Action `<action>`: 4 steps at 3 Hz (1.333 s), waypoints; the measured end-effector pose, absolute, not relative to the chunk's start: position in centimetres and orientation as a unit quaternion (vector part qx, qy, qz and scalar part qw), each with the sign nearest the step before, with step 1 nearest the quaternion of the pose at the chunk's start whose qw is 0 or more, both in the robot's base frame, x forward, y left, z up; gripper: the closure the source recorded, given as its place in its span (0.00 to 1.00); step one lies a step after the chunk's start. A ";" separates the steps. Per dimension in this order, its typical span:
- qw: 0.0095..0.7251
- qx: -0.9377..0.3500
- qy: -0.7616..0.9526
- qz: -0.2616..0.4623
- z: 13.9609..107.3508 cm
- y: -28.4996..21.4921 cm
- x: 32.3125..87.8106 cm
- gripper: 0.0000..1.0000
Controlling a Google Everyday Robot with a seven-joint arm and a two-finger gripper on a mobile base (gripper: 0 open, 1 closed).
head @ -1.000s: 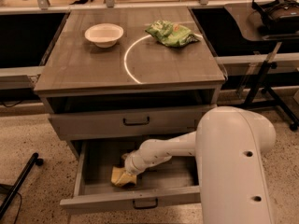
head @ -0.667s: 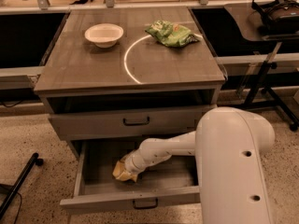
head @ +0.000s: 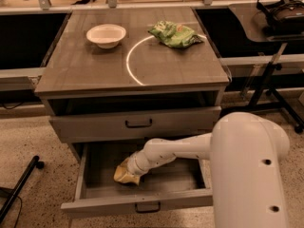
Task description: Pick sponge from middle drawer and place on counter
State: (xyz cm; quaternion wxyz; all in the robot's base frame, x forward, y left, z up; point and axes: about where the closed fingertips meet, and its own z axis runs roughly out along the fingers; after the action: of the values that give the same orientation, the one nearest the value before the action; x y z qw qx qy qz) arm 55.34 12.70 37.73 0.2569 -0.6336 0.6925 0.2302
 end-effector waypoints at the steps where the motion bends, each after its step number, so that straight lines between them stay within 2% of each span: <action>1: 0.308 -0.630 0.665 0.259 42.8 9.7 54.6 1.00; 3: 0.365 -0.623 0.628 0.290 49.3 3.2 54.0 1.00; 4: 0.365 -0.623 0.628 0.290 49.3 3.2 54.0 1.00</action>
Offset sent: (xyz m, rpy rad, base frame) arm -0.0170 -0.1116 0.1310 0.2806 -0.1349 -0.0047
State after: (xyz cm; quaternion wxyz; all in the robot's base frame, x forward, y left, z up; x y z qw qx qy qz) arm 53.96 3.18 49.29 0.3653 -0.6233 0.6278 0.2897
